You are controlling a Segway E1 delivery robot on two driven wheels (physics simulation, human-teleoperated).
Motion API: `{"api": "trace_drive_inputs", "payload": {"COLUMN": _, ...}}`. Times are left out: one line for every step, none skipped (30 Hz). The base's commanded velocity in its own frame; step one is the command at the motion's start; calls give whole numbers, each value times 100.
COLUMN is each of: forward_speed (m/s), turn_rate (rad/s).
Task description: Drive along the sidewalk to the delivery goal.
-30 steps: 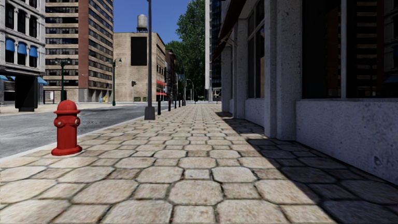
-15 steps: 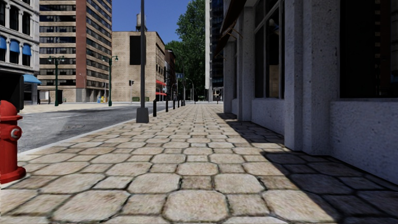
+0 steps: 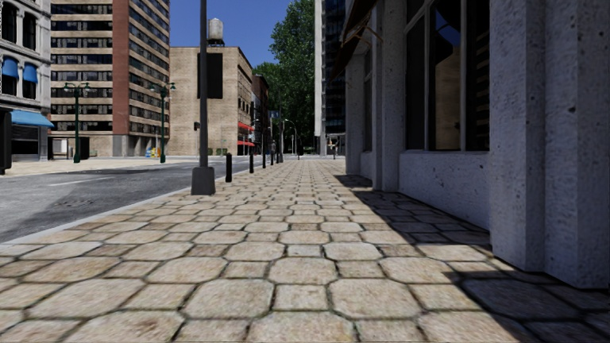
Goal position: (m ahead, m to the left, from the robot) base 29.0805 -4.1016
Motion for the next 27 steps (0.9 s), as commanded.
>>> {"api": "trace_drive_inputs", "payload": {"forward_speed": 200, "turn_rate": 0}}
{"api": "trace_drive_inputs", "payload": {"forward_speed": 200, "turn_rate": 0}}
{"api": "trace_drive_inputs", "payload": {"forward_speed": 200, "turn_rate": 0}}
{"api": "trace_drive_inputs", "payload": {"forward_speed": 200, "turn_rate": 0}}
{"api": "trace_drive_inputs", "payload": {"forward_speed": 200, "turn_rate": 0}}
{"api": "trace_drive_inputs", "payload": {"forward_speed": 200, "turn_rate": 0}}
{"api": "trace_drive_inputs", "payload": {"forward_speed": 200, "turn_rate": 0}}
{"api": "trace_drive_inputs", "payload": {"forward_speed": 200, "turn_rate": 0}}
{"api": "trace_drive_inputs", "payload": {"forward_speed": 200, "turn_rate": 0}}
{"api": "trace_drive_inputs", "payload": {"forward_speed": 200, "turn_rate": 0}}
{"api": "trace_drive_inputs", "payload": {"forward_speed": 200, "turn_rate": 0}}
{"api": "trace_drive_inputs", "payload": {"forward_speed": 200, "turn_rate": 0}}
{"api": "trace_drive_inputs", "payload": {"forward_speed": 200, "turn_rate": 0}}
{"api": "trace_drive_inputs", "payload": {"forward_speed": 200, "turn_rate": 0}}
{"api": "trace_drive_inputs", "payload": {"forward_speed": 200, "turn_rate": 0}}
{"api": "trace_drive_inputs", "payload": {"forward_speed": 200, "turn_rate": 0}}
{"api": "trace_drive_inputs", "payload": {"forward_speed": 200, "turn_rate": 0}}
{"api": "trace_drive_inputs", "payload": {"forward_speed": 200, "turn_rate": 0}}
{"api": "trace_drive_inputs", "payload": {"forward_speed": 200, "turn_rate": 0}}
{"api": "trace_drive_inputs", "payload": {"forward_speed": 200, "turn_rate": 0}}
{"api": "trace_drive_inputs", "payload": {"forward_speed": 200, "turn_rate": 0}}
{"api": "trace_drive_inputs", "payload": {"forward_speed": 200, "turn_rate": 0}}
{"api": "trace_drive_inputs", "payload": {"forward_speed": 200, "turn_rate": 0}}
{"api": "trace_drive_inputs", "payload": {"forward_speed": 200, "turn_rate": 0}}
{"api": "trace_drive_inputs", "payload": {"forward_speed": 200, "turn_rate": 0}}
{"api": "trace_drive_inputs", "payload": {"forward_speed": 200, "turn_rate": 0}}
{"api": "trace_drive_inputs", "payload": {"forward_speed": 200, "turn_rate": 0}}
